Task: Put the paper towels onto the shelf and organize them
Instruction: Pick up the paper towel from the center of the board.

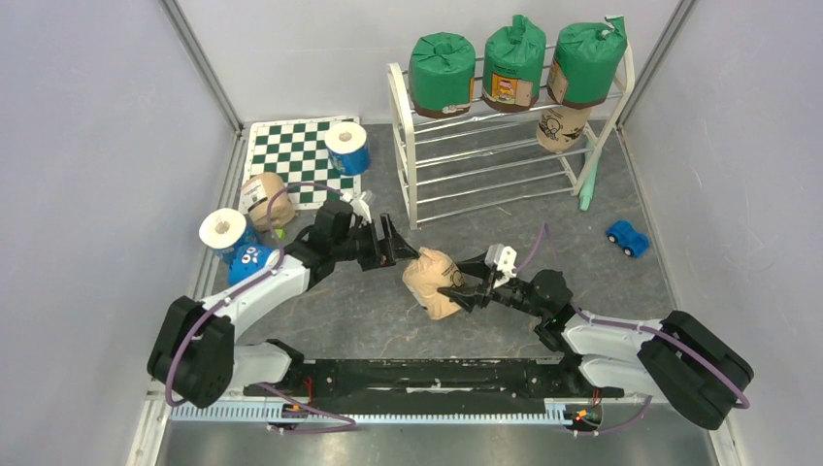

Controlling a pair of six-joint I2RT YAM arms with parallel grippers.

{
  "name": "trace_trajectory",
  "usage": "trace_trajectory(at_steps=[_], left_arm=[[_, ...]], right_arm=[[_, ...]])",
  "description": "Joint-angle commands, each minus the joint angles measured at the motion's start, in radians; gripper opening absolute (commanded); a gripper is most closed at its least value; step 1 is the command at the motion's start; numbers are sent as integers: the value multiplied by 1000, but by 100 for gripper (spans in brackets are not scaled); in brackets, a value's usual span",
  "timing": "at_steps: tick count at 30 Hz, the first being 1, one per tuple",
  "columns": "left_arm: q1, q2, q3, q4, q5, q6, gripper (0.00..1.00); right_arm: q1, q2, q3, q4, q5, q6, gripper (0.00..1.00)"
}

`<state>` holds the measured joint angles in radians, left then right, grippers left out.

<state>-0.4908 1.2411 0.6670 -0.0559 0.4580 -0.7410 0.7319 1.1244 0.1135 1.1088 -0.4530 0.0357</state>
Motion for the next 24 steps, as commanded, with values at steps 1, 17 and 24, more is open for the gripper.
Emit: trace_trajectory(at_steps=[1, 17, 24], left_arm=[[-16, 33, 50, 52, 135, -56, 85], [-89, 82, 96, 87, 217, -68, 46], [-103, -10, 175, -135, 38, 106, 11]], right_arm=[[7, -5, 9, 83, -10, -27, 49], [22, -2, 47, 6, -24, -96, 52], [26, -53, 121, -232, -15, -161, 71]])
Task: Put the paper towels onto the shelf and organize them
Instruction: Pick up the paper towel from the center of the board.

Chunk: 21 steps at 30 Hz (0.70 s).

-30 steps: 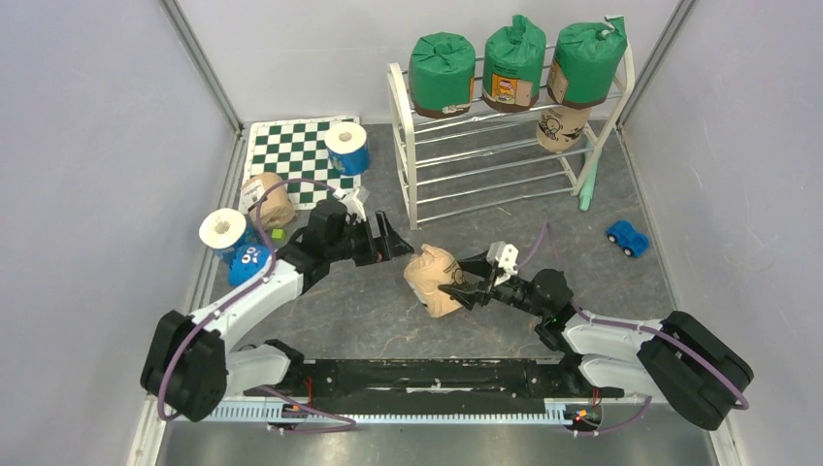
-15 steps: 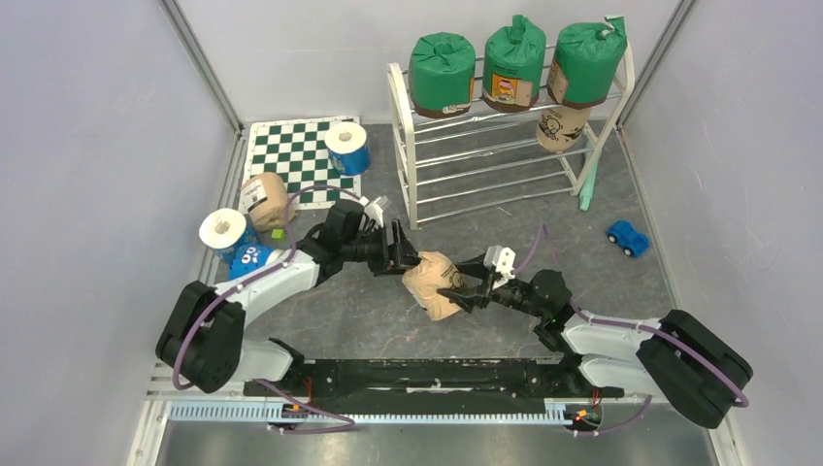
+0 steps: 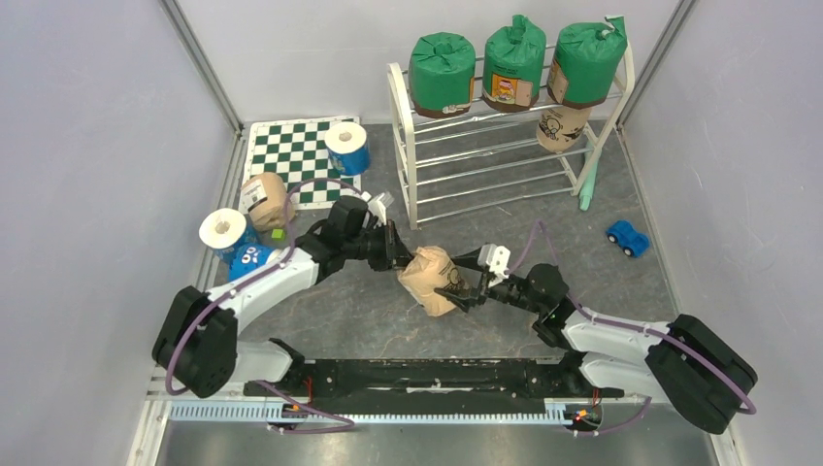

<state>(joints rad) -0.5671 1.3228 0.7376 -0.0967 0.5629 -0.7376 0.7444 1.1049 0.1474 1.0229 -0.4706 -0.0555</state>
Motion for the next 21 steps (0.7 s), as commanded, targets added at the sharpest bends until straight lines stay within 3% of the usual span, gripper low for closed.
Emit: trace_trajectory(at_steps=[1, 6, 15, 21], left_arm=[[-42, -106, 128, -144, -114, 138, 10], [-143, -159, 186, -240, -332, 249, 9], [-293, -214, 216, -262, -558, 364, 8], [-418, -201, 246, -255, -690, 455, 8]], right_arm=[[16, -42, 110, -202, 13, -83, 75], [53, -62, 206, -401, 128, -114, 98], [82, -67, 267, -463, 256, -68, 98], [101, -61, 273, -432, 236, -51, 98]])
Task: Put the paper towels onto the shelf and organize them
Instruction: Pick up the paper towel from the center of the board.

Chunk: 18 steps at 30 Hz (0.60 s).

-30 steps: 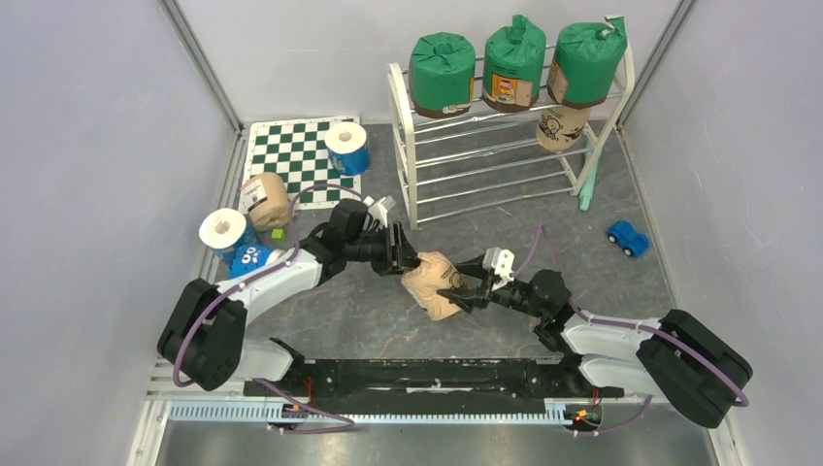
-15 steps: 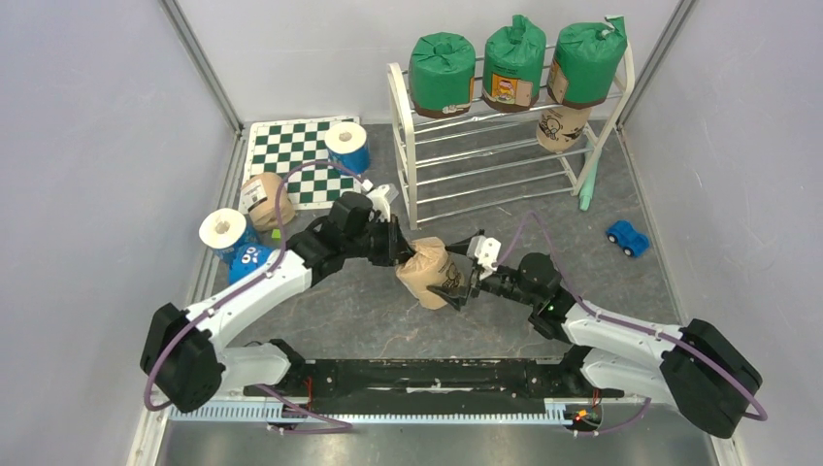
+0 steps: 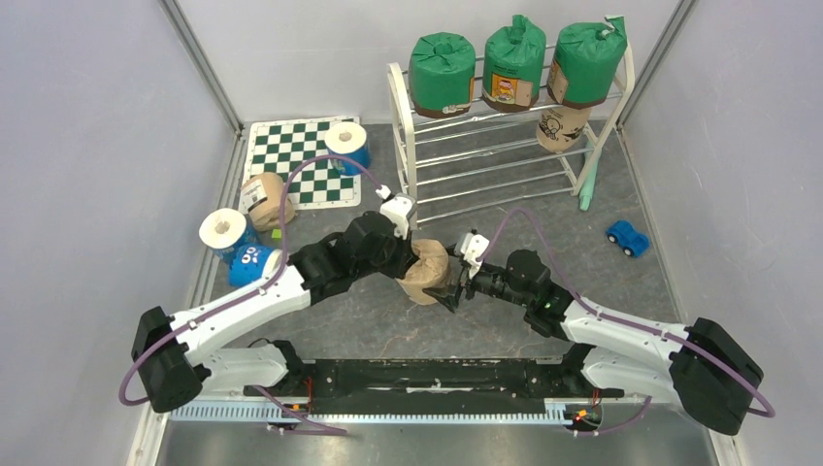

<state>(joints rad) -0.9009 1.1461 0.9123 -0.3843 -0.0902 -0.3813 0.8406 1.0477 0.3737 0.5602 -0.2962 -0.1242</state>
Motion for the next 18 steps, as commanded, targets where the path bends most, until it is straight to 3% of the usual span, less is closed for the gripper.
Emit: trace_trajectory(at_steps=[1, 11, 18], left_arm=[[-95, -16, 76, 33, -52, 111, 8], [-147, 12, 96, 55, -84, 166, 10], [-150, -31, 89, 57, -103, 186, 27]], right_arm=[[9, -2, 46, 42, 53, 22, 98], [39, 5, 32, 123, -12, 5, 98], [40, 7, 32, 103, 33, -27, 86]])
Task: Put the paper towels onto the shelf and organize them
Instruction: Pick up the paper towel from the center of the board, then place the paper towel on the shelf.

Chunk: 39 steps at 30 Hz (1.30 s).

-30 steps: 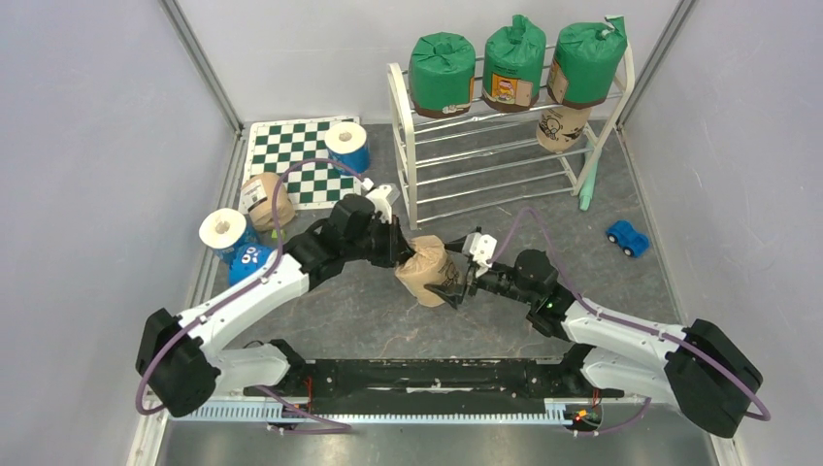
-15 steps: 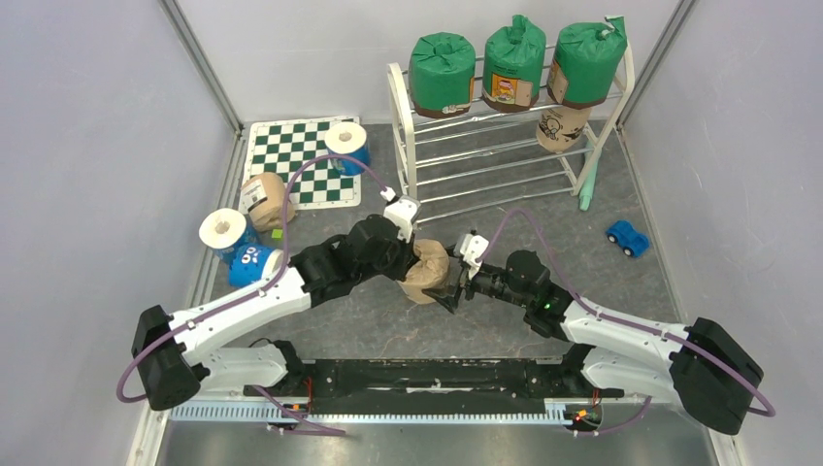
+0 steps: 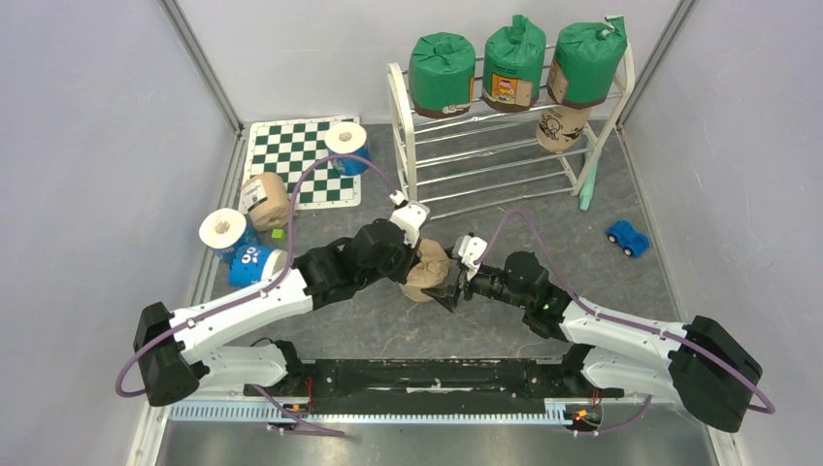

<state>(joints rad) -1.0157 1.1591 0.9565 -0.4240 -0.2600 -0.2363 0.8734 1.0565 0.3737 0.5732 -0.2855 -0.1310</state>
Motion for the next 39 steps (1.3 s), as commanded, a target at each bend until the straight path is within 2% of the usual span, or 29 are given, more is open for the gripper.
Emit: trace_trajectory(at_steps=[1, 3, 5, 10, 15, 17, 24, 27, 34, 39], left_arm=[[-34, -55, 42, 97, 53, 44, 29], [-34, -75, 36, 100, 34, 49, 31], [-33, -91, 32, 100, 18, 56, 34], [-33, -129, 30, 83, -38, 57, 44], [-33, -198, 45, 58, -101, 68, 65], [-34, -231, 55, 46, -133, 74, 69], [-17, -352, 59, -25, -493, 93, 92], [26, -390, 39, -53, -579, 104, 99], [238, -499, -105, -41, -581, 76, 100], [274, -540, -178, -23, -603, 83, 100]], right_arm=[[7, -3, 32, 87, 22, -25, 82], [6, -5, 30, 83, 27, -30, 73], [6, -7, 28, 83, 30, -30, 68], [6, -23, 18, 84, 27, -52, 64], [4, -45, 4, 72, 43, -89, 62], [3, -60, 1, 62, 46, -102, 63], [-65, -122, 7, 7, 100, -109, 64], [-128, -139, 25, -27, 109, -103, 63], [-294, -164, 87, -39, 145, -81, 63], [-369, -135, 160, -43, 188, -91, 63]])
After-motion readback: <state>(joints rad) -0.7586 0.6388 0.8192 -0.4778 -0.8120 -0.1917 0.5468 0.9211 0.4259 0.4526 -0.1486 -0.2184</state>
